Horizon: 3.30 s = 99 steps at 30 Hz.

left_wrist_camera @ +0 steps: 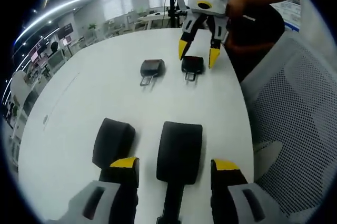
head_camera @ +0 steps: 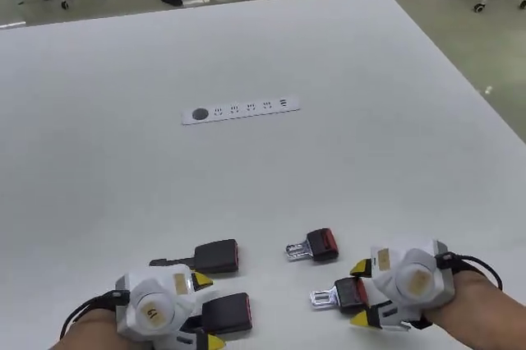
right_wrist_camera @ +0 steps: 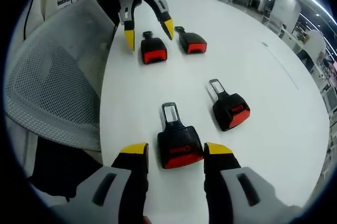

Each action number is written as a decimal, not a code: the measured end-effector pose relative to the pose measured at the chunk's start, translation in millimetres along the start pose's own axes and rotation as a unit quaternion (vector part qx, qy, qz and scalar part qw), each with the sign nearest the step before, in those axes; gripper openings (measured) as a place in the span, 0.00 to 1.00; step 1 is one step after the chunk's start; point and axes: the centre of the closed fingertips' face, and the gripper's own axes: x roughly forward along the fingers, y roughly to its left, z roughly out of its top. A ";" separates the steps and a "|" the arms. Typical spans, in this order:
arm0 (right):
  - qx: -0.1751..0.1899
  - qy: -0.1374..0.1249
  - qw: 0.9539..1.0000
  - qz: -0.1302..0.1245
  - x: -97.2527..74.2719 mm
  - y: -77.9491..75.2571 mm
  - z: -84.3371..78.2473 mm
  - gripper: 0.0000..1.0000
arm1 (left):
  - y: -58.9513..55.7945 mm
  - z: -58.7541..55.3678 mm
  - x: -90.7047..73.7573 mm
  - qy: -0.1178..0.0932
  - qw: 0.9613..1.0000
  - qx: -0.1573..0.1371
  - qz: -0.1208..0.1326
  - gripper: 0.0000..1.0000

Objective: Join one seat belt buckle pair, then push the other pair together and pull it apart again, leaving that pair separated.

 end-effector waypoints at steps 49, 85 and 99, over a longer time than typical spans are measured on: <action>-0.012 -0.024 0.999 0.035 19.1 -7.8 -0.6 0.35 | -6.8 -3.5 13.5 0.030 0.996 0.064 -0.060 0.33; -0.030 0.021 0.998 0.047 19.8 -8.0 -0.1 0.35 | -6.2 -4.3 16.2 0.049 0.993 0.079 -0.071 0.33; -0.026 0.001 0.999 0.042 22.2 -2.6 6.3 0.35 | -5.3 -4.7 16.8 0.052 0.993 0.078 -0.070 0.33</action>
